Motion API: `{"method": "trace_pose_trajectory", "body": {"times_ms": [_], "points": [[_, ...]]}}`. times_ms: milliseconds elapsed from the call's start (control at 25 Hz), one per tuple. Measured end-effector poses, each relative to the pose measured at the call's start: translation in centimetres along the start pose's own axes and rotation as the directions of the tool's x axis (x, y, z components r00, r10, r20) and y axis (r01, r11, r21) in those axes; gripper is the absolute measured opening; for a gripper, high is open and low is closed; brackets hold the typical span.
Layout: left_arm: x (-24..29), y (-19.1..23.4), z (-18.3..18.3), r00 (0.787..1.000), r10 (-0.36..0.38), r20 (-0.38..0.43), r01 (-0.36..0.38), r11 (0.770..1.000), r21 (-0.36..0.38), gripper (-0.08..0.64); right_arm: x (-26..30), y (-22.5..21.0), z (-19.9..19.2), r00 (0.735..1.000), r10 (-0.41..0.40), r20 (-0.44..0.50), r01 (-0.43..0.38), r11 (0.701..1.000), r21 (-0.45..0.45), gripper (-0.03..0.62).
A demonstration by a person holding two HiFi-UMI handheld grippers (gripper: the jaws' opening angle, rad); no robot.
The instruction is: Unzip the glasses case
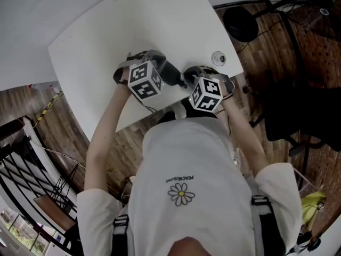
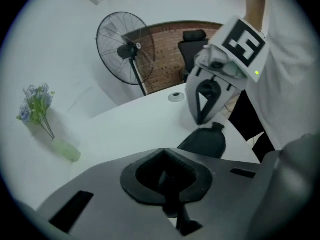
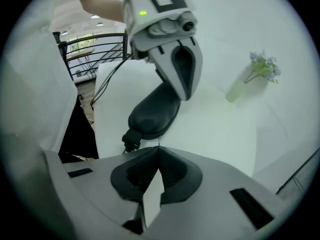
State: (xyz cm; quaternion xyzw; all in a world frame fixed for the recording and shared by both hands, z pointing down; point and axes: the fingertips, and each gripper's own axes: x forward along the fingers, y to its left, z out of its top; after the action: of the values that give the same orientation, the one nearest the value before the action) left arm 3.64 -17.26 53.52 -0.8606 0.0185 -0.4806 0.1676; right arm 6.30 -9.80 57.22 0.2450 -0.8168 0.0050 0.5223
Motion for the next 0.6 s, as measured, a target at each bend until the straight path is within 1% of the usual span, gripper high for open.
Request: {"method": "trace_pose_trajectory", "body": {"times_ms": [80,120,160,200,240,280,320,400,440,520,560,600], "points": [[-0.1,-1.1,0.0,0.999,-0.045,-0.018,0.046,0.993,0.108,0.014,-0.2,-1.1,-0.4,1.0,-0.019,-0.007,0.019,1.0,0.005,0.006],[-0.3,-1.7,-0.1,0.996,-0.085,-0.029,0.088,0.984,0.153,0.014,-0.2,-1.3,-0.4,1.0,-0.021,-0.007,0.021,1.0,-0.005,0.006],[-0.6,-2.2,-0.2,0.99,-0.134,-0.039,0.139,0.975,0.175,0.015,-0.2,-1.3,-0.2,1.0,-0.02,-0.005,0.02,1.0,-0.017,0.006],[-0.9,-2.6,-0.3,0.982,-0.185,-0.045,0.19,0.966,0.173,0.015,-0.2,-1.2,0.0,1.0,-0.018,-0.001,0.018,1.0,-0.026,0.006],[-1.1,-2.9,-0.5,0.973,-0.228,-0.045,0.232,0.96,0.156,0.015,-0.2,-1.1,0.2,1.0,-0.016,0.003,0.016,0.999,-0.032,0.006],[-1.3,-3.0,-0.6,0.965,-0.258,-0.038,0.261,0.956,0.135,0.017,-0.2,-1.1,0.3,1.0,-0.014,0.007,0.014,0.999,-0.035,0.006],[-1.5,-3.1,-0.6,0.961,-0.275,-0.028,0.276,0.954,0.118,0.017,-0.1,-1.0,0.4,1.0,-0.012,0.011,0.012,0.999,-0.035,0.006],[-1.8,-3.3,-0.6,0.958,-0.286,-0.003,0.285,0.953,0.101,0.02,-0.2,-0.9,0.6,1.0,-0.006,0.022,0.007,0.999,-0.031,0.006],[-2.0,-3.4,-0.5,0.957,-0.289,0.009,0.287,0.953,0.098,0.069,-0.3,-0.7,0.7,1.0,-0.003,0.03,0.004,1.0,-0.028,0.006],[-2.4,-3.5,-0.4,0.953,-0.303,0.02,0.299,0.949,0.098,0.199,-0.4,-0.6,1.1,0.999,0.001,0.044,0.0,1.0,-0.026,0.006],[-2.7,-3.6,-0.4,0.948,-0.319,0.02,0.316,0.944,0.092,0.269,-0.4,-0.7,1.3,0.999,0.0,0.046,0.001,1.0,-0.03,0.006],[-2.9,-3.9,-0.4,0.94,-0.339,0.018,0.337,0.938,0.079,0.312,-0.3,-0.8,1.4,0.999,-0.002,0.045,0.004,0.999,-0.037,0.006]]}}
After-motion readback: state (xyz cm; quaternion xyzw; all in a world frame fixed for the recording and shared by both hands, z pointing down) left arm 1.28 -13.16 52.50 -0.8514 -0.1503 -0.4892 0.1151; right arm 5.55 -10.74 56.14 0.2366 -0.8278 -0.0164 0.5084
